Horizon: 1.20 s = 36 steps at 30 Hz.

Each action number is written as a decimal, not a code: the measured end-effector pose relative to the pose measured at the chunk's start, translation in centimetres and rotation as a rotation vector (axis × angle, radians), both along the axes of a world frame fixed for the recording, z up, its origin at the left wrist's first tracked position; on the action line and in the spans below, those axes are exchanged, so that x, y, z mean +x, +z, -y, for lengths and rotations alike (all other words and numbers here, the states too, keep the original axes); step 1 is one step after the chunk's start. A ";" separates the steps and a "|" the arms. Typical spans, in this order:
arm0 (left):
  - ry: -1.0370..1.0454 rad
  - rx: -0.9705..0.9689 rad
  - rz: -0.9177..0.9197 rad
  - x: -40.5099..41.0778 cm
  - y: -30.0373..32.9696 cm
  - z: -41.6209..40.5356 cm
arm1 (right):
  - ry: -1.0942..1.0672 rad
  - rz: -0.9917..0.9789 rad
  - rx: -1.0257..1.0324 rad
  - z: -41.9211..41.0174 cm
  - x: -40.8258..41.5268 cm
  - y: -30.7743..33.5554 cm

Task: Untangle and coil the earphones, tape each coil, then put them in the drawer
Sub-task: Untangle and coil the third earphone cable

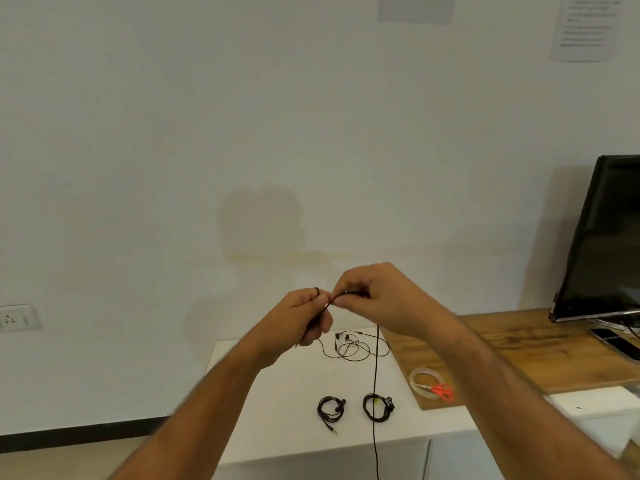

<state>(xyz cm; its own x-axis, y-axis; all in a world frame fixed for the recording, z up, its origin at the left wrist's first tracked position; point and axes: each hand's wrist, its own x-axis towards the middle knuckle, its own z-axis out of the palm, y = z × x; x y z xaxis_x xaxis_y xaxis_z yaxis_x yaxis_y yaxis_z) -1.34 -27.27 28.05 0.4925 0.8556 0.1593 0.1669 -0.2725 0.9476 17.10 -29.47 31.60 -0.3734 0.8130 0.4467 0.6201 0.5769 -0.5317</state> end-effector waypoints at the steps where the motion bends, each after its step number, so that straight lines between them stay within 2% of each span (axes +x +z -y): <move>1: -0.028 -0.060 0.055 0.1 0.0 0.2 | 0.013 -0.061 -0.021 -0.3 0.1 0.1; 4: -0.072 -0.192 0.143 0.3 -0.1 0.6 | 0.046 -0.175 -0.034 -0.9 0.2 0.1; 9: -0.130 -0.351 0.145 0.7 0.0 1.1 | 0.083 -0.211 -0.020 -1.5 -0.1 -0.5; 20: -0.137 -0.519 0.328 0.5 0.1 1.4 | 0.121 -0.493 -0.075 -3.3 0.7 -2.5; 25: -0.172 -0.511 0.312 0.9 0.1 1.9 | 0.129 -0.492 -0.083 -3.4 0.8 -2.5; 29: -0.201 -0.481 0.298 1.3 0.7 2.3 | 0.160 -0.581 -0.139 -3.2 0.5 -2.9; 33: -0.197 -0.392 0.368 1.6 1.6 2.4 | 0.199 -0.666 -0.253 -2.7 -0.3 -4.2; 36: -0.163 -0.334 0.457 1.7 2.1 1.7 | 0.219 -0.658 -0.338 -2.1 -1.4 -5.6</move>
